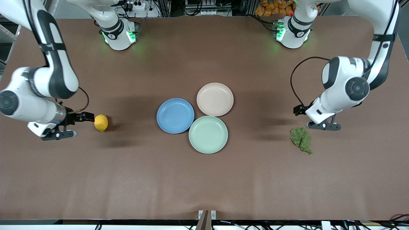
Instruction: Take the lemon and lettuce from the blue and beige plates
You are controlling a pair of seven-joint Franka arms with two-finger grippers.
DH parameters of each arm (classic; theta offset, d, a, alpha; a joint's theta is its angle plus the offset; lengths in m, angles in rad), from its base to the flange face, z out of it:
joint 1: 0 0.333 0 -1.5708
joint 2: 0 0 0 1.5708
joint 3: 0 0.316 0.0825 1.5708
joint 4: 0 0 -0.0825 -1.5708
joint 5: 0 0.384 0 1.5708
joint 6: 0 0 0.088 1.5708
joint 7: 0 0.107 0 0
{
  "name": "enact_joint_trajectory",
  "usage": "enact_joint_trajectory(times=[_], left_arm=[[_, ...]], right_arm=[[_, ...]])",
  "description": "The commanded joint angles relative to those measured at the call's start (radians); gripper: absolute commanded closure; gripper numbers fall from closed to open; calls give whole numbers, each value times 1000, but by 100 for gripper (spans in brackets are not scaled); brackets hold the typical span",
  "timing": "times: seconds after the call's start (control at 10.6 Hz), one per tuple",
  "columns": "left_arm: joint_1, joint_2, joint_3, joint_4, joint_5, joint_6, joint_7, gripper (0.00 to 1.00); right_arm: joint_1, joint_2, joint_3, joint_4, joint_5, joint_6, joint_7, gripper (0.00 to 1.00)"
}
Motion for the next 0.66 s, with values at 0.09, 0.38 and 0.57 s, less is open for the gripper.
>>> enact_joint_trajectory(times=[0.09, 0.38, 0.57], left_arm=[[-6, -135, 6, -19, -48, 16, -3, 0], [0, -171, 4, 40, -48, 14, -4, 0], [-2, -172, -5, 110, -32, -16, -7, 0]], right_arm=[[-20, -68, 8, 108, -3, -171, 34, 0], [-19, -134, 9, 147, -9, -247, 103, 0], [-20, -160, 6, 182, -11, -308, 103, 0]])
